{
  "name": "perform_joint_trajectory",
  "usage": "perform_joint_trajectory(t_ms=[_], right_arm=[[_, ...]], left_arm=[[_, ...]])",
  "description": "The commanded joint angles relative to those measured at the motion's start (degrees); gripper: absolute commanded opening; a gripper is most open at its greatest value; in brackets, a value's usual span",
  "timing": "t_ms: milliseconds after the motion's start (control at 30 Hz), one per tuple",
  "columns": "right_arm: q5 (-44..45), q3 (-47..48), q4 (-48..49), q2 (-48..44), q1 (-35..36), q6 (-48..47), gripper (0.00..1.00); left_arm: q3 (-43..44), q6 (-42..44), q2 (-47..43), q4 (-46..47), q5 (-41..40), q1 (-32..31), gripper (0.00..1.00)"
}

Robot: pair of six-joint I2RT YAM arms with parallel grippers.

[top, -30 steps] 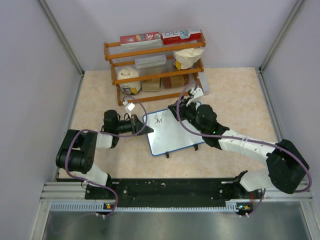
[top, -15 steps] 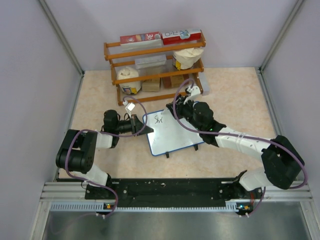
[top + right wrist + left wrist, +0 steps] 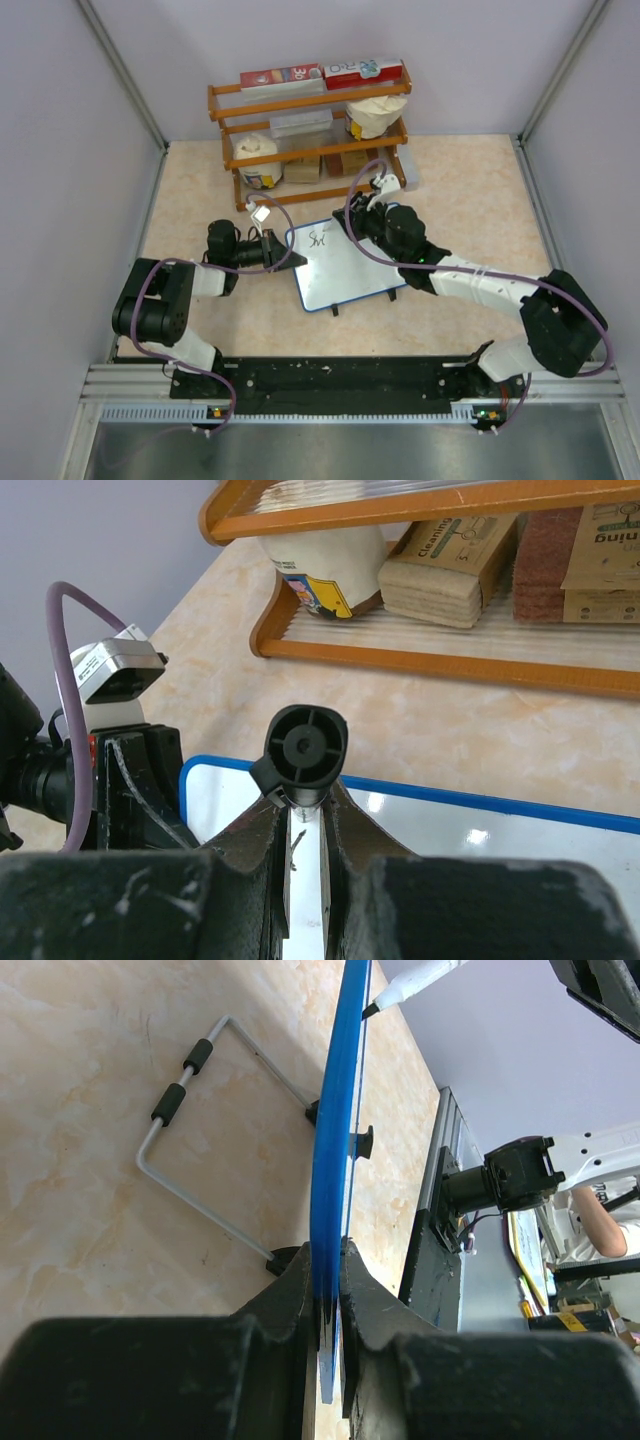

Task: Write a sentence on the whiteboard

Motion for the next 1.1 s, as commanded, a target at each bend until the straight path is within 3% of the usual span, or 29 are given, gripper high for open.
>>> perform_joint_trajectory(t_ms=[0, 367, 1067], right_arm=[[1.5, 0.0, 0.2, 1.0, -0.4, 0.1, 0.00], [-5.1, -1.2, 5.2, -2.4, -4.5, 6.6, 0.00], [-4.7, -2.3, 2.2, -0.8, -4.9, 5.3, 0.00]], left_arm=[[0.9, 1.9, 1.1, 0.6, -2.2, 0.0, 0.00], [1.1, 1.9, 1.1, 0.6, -2.2, 0.0, 0.00], [1.1, 1.9, 1.1, 0.5, -2.3, 0.0, 0.00]])
